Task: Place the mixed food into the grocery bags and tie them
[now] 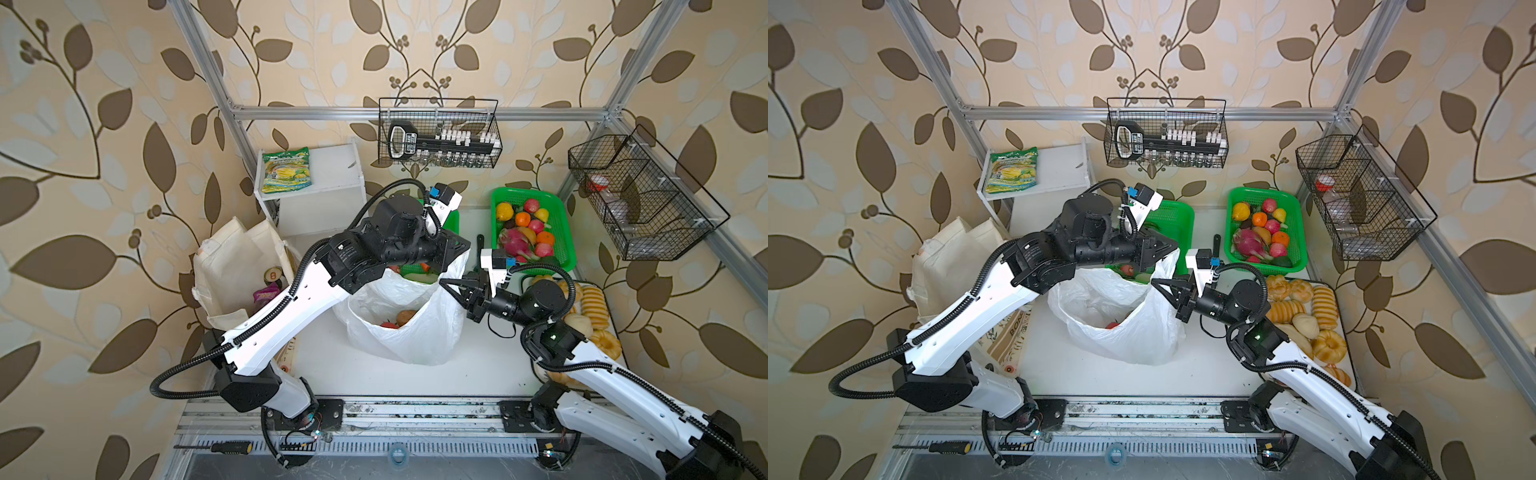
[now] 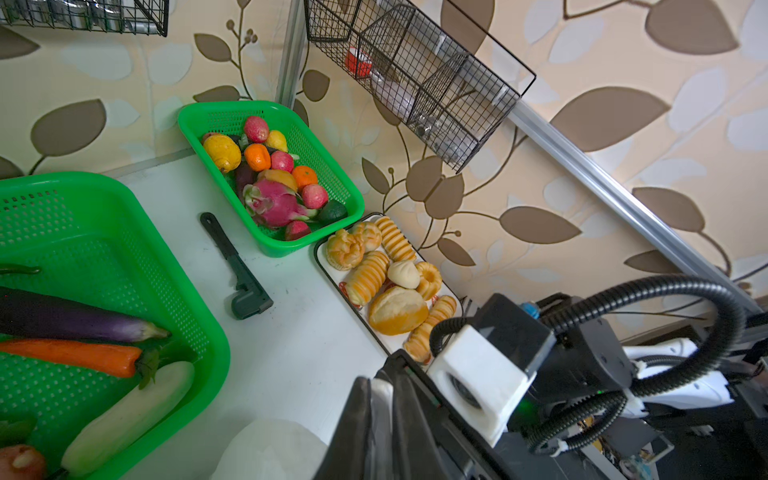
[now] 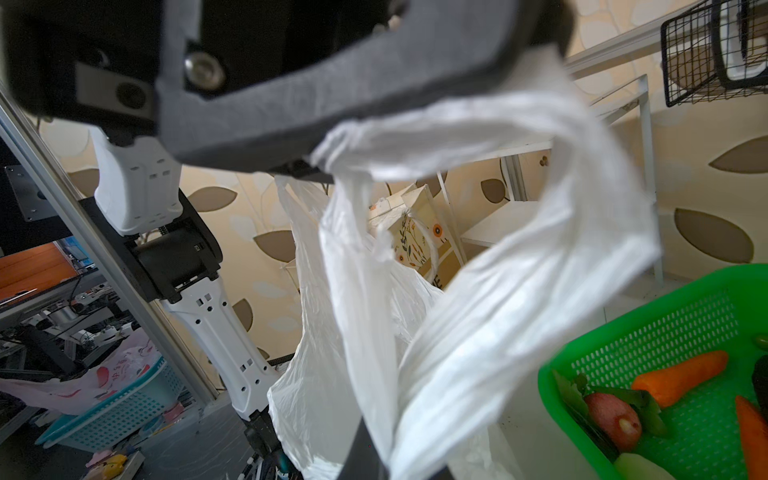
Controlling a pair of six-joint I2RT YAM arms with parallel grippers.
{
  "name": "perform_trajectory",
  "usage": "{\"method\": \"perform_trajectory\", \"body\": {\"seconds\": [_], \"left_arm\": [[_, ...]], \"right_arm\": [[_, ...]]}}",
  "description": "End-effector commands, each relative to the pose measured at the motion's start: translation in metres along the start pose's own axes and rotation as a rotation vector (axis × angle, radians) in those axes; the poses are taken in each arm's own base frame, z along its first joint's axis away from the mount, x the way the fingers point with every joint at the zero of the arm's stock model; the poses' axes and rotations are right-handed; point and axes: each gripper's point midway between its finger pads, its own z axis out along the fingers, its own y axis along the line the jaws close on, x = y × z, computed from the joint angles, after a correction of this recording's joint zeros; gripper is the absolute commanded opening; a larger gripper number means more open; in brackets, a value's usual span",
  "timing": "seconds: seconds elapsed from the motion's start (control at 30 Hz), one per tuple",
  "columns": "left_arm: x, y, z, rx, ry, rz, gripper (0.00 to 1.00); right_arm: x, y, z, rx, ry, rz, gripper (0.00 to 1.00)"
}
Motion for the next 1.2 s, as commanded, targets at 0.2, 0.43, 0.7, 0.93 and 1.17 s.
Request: {"method": "perform_trajectory", "body": {"seconds": [0.2, 0.43, 0.7, 0.93, 1.17], "left_arm": [[-0.012, -0.017, -0.015, 0.059, -0.046, 0.035, 0.03], [-0.003, -0.013, -0.019, 0.03, 0.003, 0.063, 0.63], [0.002, -0.01, -0.012, 0.01, 0.07, 0.079, 0.34], [-0.012, -0.019, -0.022, 0.056, -0.043, 0.072, 0.0], [-0.011, -0.038, -0.037, 0.143, -0.042, 0.09, 0.0]], "right_arm": [[0.0, -0.006, -0.004, 0.041, -0.006, -0.025, 0.11], [-0.001, -0.006, -0.003, 0.045, -0.008, -0.022, 0.11], [0.0, -0.007, -0.004, 0.048, -0.001, -0.017, 0.12], [-0.003, -0.001, -0.006, 0.027, -0.014, -0.017, 0.26], [-0.014, 0.005, -0.005, -0.016, -0.049, -0.053, 0.37]]}}
